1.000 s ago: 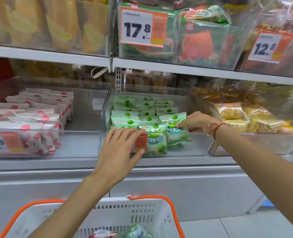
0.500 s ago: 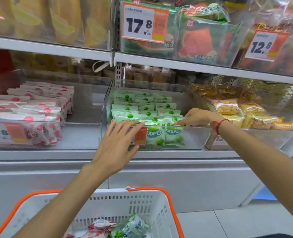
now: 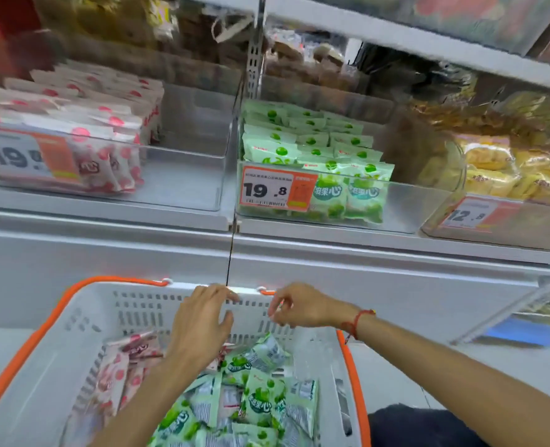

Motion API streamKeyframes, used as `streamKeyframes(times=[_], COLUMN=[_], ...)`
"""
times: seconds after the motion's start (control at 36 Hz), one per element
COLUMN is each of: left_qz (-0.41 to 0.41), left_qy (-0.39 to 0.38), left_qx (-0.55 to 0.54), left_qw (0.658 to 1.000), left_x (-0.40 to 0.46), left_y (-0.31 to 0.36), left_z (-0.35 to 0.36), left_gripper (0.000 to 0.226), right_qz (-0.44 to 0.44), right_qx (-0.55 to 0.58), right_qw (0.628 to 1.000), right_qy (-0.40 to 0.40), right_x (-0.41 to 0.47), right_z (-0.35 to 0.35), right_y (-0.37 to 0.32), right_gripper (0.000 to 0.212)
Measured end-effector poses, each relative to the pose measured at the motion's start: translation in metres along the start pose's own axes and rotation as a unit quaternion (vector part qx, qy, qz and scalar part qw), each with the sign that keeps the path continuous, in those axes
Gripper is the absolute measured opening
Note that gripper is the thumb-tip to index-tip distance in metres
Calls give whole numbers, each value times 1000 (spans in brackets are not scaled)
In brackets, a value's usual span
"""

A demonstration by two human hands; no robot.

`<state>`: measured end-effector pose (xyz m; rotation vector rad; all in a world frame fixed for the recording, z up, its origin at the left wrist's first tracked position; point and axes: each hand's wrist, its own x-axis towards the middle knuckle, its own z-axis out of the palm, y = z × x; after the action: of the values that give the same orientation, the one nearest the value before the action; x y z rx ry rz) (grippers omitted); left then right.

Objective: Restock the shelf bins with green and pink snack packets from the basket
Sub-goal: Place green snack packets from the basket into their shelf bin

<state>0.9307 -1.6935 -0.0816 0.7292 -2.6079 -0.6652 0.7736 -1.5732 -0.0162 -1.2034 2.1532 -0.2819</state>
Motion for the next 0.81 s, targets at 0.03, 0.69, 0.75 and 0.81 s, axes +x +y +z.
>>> streamKeyframes(times=[0.03,0.69,0.75,0.81], left_qz=[-21,-165,-159,-145], left_qy=[-41,-408,-360,-311], left_qx=[13,-168,-206,-260], left_qw=[999,882,896,902], left_x=[-7,-62,-52,-40], left_y=[-8,-53,-49,-45], left_z=[8,86,78,63], left_gripper=[24,52,32,31], right_qz=[9,-31,-62,-66], right_qx=[-14,-65,-71,-59], right_qw=[999,978,975,977], right_qy=[-41,-194,-201,-196], right_x=[10,49,47,41], right_z=[18,123,93,61], right_y=[5,46,33,24], right_gripper=[18,53,55,49])
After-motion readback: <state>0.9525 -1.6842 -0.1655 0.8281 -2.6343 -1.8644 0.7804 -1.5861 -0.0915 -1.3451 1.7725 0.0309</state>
